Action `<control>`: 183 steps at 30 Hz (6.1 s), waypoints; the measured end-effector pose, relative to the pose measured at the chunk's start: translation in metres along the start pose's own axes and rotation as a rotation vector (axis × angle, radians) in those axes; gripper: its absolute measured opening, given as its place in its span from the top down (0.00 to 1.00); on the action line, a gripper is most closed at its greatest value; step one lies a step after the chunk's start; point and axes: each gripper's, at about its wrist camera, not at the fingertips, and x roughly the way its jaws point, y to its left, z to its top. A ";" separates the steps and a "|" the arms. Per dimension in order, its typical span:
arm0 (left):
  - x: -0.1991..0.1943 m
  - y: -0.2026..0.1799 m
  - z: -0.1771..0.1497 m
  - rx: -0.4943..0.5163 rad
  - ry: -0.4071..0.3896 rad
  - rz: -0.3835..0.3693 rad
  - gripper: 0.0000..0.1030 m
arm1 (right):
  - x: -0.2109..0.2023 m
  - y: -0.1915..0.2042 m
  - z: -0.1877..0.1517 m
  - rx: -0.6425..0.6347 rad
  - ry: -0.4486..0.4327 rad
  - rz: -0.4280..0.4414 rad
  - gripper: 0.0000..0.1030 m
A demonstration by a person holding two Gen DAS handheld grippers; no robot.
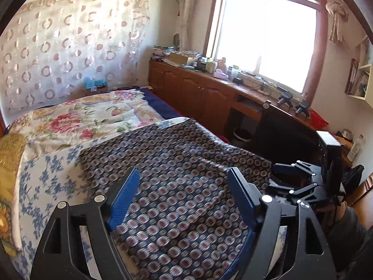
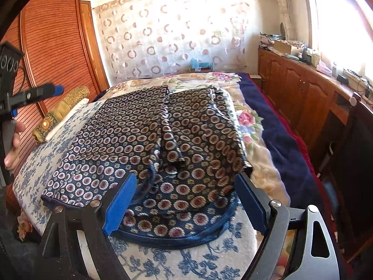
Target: Fold small clothes
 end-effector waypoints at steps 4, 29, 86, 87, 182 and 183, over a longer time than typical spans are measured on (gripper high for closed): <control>-0.010 0.016 -0.021 -0.020 0.008 0.085 0.24 | 0.015 0.006 0.009 -0.017 0.010 0.022 0.15; 0.004 0.027 -0.068 -0.081 0.068 0.079 0.24 | 0.099 0.019 0.043 -0.105 0.184 0.039 0.58; 0.030 0.013 -0.083 -0.047 0.183 0.057 0.24 | 0.023 -0.048 0.004 0.011 0.048 -0.131 0.53; 0.031 0.010 -0.087 -0.039 0.199 0.048 0.24 | 0.021 -0.049 0.002 0.016 0.045 -0.129 0.53; -0.003 0.049 -0.020 -0.144 -0.021 0.104 0.96 | 0.035 0.047 0.084 -0.404 -0.070 -0.074 0.96; -0.002 0.052 -0.019 -0.146 -0.019 0.108 0.96 | 0.042 0.049 0.092 -0.411 -0.070 -0.067 0.96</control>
